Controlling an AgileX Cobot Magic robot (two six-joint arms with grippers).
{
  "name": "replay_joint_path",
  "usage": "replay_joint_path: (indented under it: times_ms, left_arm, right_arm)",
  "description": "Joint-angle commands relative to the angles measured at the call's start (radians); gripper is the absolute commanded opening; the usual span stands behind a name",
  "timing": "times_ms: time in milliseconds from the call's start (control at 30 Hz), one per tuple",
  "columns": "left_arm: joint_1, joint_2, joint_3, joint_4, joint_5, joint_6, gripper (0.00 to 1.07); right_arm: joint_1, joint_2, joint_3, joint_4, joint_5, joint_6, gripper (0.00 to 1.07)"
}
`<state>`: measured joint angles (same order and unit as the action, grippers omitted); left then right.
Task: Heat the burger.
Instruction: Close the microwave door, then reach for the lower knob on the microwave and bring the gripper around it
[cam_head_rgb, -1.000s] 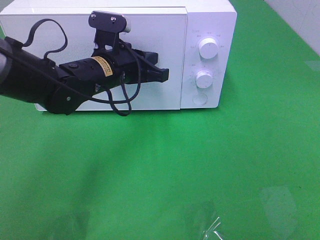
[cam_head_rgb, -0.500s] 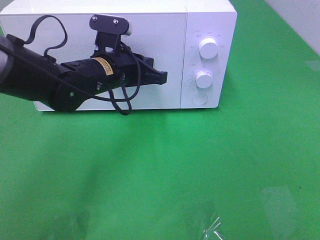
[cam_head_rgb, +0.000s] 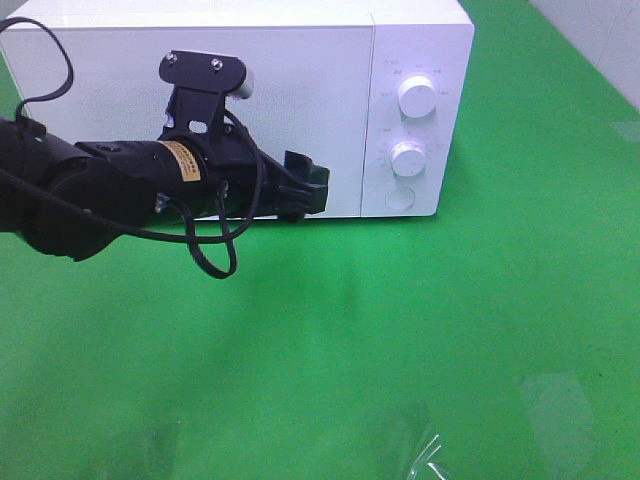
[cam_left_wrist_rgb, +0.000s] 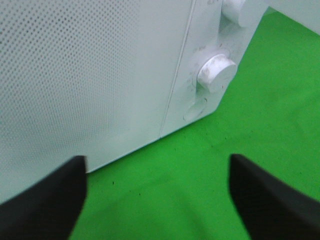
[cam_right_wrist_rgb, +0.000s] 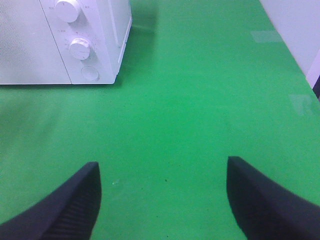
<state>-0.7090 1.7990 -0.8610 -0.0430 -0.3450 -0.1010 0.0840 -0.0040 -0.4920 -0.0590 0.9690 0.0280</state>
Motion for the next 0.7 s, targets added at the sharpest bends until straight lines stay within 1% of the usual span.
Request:
replay_joint_path:
  times_ms: [33, 67, 100, 200, 233, 267, 333, 367, 400, 433, 467, 500, 533, 567, 600, 700]
  left_arm:
    - [-0.006, -0.072, 0.011, -0.013, 0.207, -0.021, 1.0]
    - [-0.006, -0.072, 0.011, -0.013, 0.207, -0.021, 1.0]
    - [-0.006, -0.096, 0.011, -0.013, 0.303, -0.021, 1.0]
    - [-0.006, -0.111, 0.011, -0.013, 0.355, -0.021, 1.0]
    - [-0.006, -0.142, 0.011, -0.013, 0.451, -0.021, 1.0]
    - [-0.006, -0.142, 0.011, -0.013, 0.451, -0.021, 1.0]
    - [-0.006, -0.207, 0.011, -0.012, 0.66, -0.021, 1.0]
    - [-0.006, -0.207, 0.011, -0.012, 0.66, -0.021, 1.0]
    - [-0.006, -0.241, 0.011, -0.012, 0.754, -0.021, 1.0]
    - [-0.006, -0.241, 0.011, -0.012, 0.754, -0.021, 1.0]
    - [-0.006, -0.283, 0.011, -0.012, 0.85, -0.021, 1.0]
    - [-0.006, -0.283, 0.011, -0.012, 0.85, -0.021, 1.0]
    - [-0.006, -0.316, 0.011, -0.007, 0.929, -0.018, 1.0]
    - [-0.006, -0.316, 0.011, -0.007, 0.929, -0.018, 1.0]
    - [-0.006, -0.364, 0.011, 0.002, 1.015, -0.013, 1.0]
    - [-0.005, -0.381, 0.011, 0.006, 1.047, -0.014, 1.0]
  right_arm:
    - [-0.005, -0.028, 0.002, 0.001, -0.011, -0.005, 0.71]
    - [-0.005, -0.028, 0.002, 0.001, -0.011, -0.005, 0.71]
    - [-0.005, -0.028, 0.002, 0.001, -0.011, -0.005, 0.71]
    - [-0.005, -0.028, 0.002, 0.001, -0.011, -0.005, 0.71]
    - [-0.005, -0.028, 0.002, 0.001, -0.011, -0.005, 0.71]
    - [-0.005, -0.028, 0.002, 0.001, -0.011, -0.005, 0.71]
    - [-0.005, -0.028, 0.002, 0.001, -0.011, -0.005, 0.71]
    - [-0.005, -0.028, 0.002, 0.001, -0.011, -0.005, 0.71]
    - [-0.005, -0.028, 0.002, 0.001, -0.011, -0.005, 0.71]
    - [-0.005, -0.028, 0.002, 0.001, -0.011, -0.005, 0.71]
    - [-0.005, -0.028, 0.002, 0.001, -0.011, -0.005, 0.71]
    - [-0.005, -0.028, 0.002, 0.001, -0.011, -0.005, 0.71]
    - [-0.005, -0.028, 0.002, 0.001, -0.011, -0.005, 0.71]
    - [-0.005, -0.028, 0.002, 0.001, -0.011, -0.005, 0.71]
    - [-0.005, -0.028, 0.002, 0.001, -0.011, -0.005, 0.71]
    - [-0.005, -0.028, 0.002, 0.001, -0.011, -0.005, 0.71]
